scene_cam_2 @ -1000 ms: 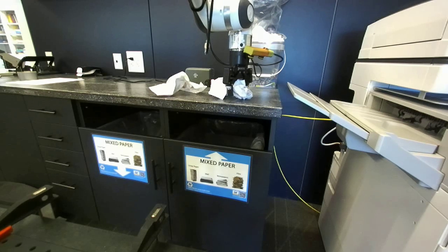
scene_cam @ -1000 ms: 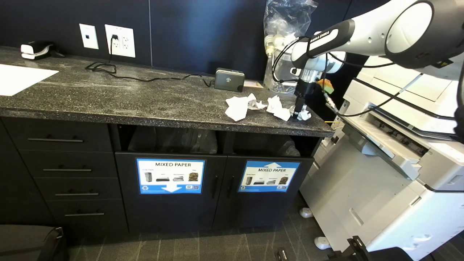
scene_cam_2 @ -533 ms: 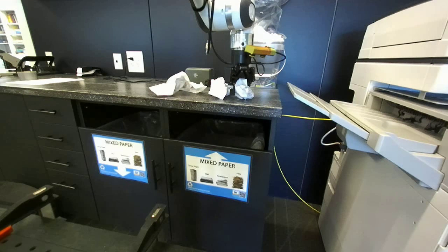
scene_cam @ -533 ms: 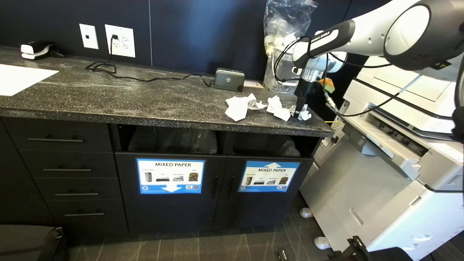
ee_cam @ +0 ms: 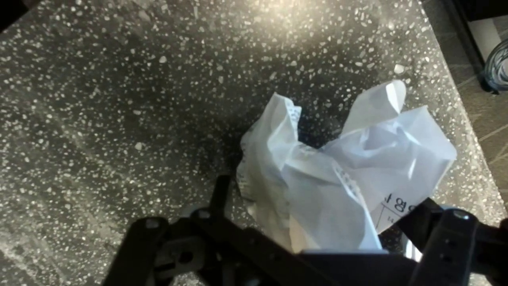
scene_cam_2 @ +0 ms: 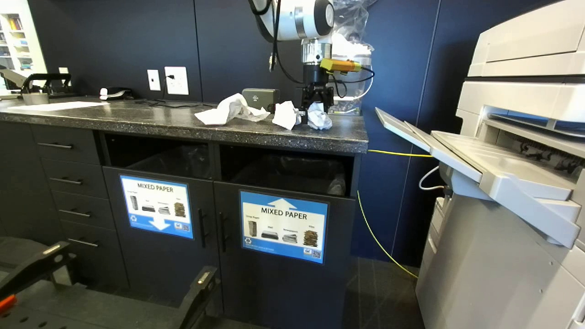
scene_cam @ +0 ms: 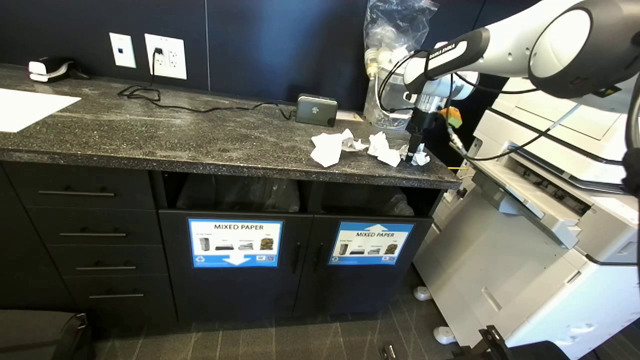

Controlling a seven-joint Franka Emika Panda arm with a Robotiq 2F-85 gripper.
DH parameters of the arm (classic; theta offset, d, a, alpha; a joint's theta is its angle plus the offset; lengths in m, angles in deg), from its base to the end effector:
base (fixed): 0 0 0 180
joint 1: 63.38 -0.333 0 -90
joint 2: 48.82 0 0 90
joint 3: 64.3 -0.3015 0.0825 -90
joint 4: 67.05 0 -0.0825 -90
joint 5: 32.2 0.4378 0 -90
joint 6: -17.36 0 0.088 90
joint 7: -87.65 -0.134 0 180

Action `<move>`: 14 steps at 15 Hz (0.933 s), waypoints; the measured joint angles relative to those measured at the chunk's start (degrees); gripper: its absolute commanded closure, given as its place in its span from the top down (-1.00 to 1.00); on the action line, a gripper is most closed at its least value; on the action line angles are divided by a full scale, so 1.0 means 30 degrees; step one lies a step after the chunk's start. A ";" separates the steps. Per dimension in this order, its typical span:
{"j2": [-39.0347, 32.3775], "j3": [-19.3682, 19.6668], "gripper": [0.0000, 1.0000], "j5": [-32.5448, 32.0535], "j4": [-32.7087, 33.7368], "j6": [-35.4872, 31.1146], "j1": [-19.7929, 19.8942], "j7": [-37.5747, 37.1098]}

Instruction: Throw two of the papers on the tabletop into the bin on the right

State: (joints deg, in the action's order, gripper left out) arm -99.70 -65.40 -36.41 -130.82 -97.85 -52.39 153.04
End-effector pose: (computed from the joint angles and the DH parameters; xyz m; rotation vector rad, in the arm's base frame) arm 0.7939 -0.1487 0.2187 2.7211 1.4733 -0.0368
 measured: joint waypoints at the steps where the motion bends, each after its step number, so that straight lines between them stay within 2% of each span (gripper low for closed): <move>1: -0.0012 0.0001 0.48 -0.0001 0.0022 0.0000 0.0000 -0.0016; 8: -0.0032 0.0002 -0.60 -0.0002 0.0106 0.0008 0.0000 -0.0245; 9: -0.0031 0.0002 -0.71 -0.0003 0.0121 0.0008 0.0000 -0.0265; 11: -0.0031 0.0005 -0.67 -0.0018 0.0162 0.0008 -0.0001 -0.0324; 14: -0.0031 0.0027 -0.73 -0.0030 0.0184 0.0008 -0.0001 -0.0380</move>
State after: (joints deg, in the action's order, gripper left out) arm -99.79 -65.32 -36.50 -130.26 -97.82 -52.40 151.90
